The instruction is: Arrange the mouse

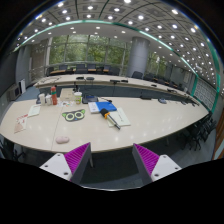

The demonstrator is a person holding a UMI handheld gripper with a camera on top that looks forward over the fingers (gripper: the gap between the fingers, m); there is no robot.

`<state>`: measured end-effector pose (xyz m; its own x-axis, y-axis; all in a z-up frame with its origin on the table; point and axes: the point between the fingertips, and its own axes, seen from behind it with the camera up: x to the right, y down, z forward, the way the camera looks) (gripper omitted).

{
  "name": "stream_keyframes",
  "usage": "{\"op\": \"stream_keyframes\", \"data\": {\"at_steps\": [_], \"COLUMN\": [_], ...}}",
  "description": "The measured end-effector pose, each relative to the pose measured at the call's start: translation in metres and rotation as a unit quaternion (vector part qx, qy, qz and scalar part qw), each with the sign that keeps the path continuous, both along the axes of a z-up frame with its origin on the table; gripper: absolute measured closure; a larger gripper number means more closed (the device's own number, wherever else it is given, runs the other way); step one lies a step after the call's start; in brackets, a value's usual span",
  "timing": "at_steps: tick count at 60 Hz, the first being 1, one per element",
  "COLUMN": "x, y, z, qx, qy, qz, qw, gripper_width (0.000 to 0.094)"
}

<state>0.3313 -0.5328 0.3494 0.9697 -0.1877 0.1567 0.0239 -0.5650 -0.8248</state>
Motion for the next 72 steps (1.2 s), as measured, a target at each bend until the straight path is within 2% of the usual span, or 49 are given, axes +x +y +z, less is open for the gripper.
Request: {"op": "stream_keyframes", "data": {"at_steps": [4, 6, 12, 21, 35, 46, 64, 72], "x": [0.001, 0.004, 0.000, -0.029, -0.133, -0.227, -0.293, -0.298], "y": [-0.003, 0.006, 0.006, 0.031, 0.095, 0.161, 0.255, 0.278], "z": [-0.009, -0.035, -0.067, -0.133, -0.241, -0.303, -0.357, -0.354], "qx": [-0.007, -0.009, -0.032, -0.038, -0.024, -0.003, -0.008, -0.009], "qy": [-0.004, -0.005, -0.003, 0.019, 0.047, 0.101, 0.109, 0.091], "qz": [0.001, 0.000, -0.005, -0.001, 0.059, 0.092, 0.092, 0.084], "qw": [1.000, 1.000, 0.999, 0.999, 0.997, 0.991, 0.990, 0.992], "gripper_width": [0.0080, 0.0081, 0.0081, 0.0080, 0.0079, 0.0080, 0.0081, 0.0085]}}
